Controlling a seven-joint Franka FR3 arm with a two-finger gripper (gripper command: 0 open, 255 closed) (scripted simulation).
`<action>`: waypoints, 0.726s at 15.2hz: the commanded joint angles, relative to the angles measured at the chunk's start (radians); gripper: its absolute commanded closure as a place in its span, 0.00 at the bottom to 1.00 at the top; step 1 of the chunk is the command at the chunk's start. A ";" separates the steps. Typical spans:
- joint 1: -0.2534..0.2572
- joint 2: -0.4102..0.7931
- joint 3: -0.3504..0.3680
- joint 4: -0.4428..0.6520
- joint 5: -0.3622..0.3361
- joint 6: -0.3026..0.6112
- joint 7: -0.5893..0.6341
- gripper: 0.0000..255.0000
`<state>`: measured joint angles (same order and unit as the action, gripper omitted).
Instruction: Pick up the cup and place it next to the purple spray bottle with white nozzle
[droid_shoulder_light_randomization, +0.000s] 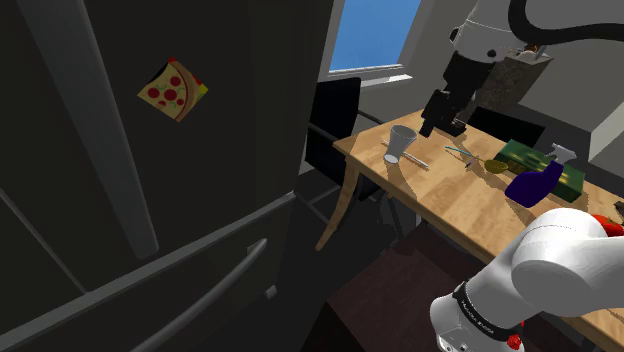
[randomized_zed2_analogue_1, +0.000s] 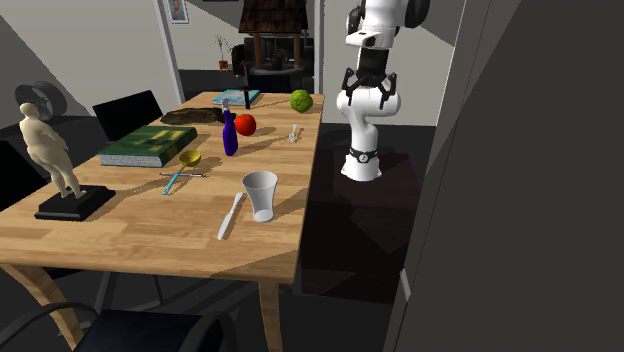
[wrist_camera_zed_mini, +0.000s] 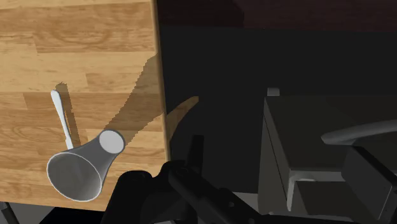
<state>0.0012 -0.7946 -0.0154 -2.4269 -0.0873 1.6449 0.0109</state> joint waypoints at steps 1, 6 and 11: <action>0.000 0.000 0.000 0.000 0.000 0.000 0.000 0.00; -0.039 0.127 -0.041 -0.012 -0.064 0.145 -0.019 0.00; -0.077 0.276 -0.082 0.008 -0.123 0.282 -0.029 0.00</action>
<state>-0.0666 -0.5481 -0.0862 -2.4264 -0.1969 1.9009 -0.0128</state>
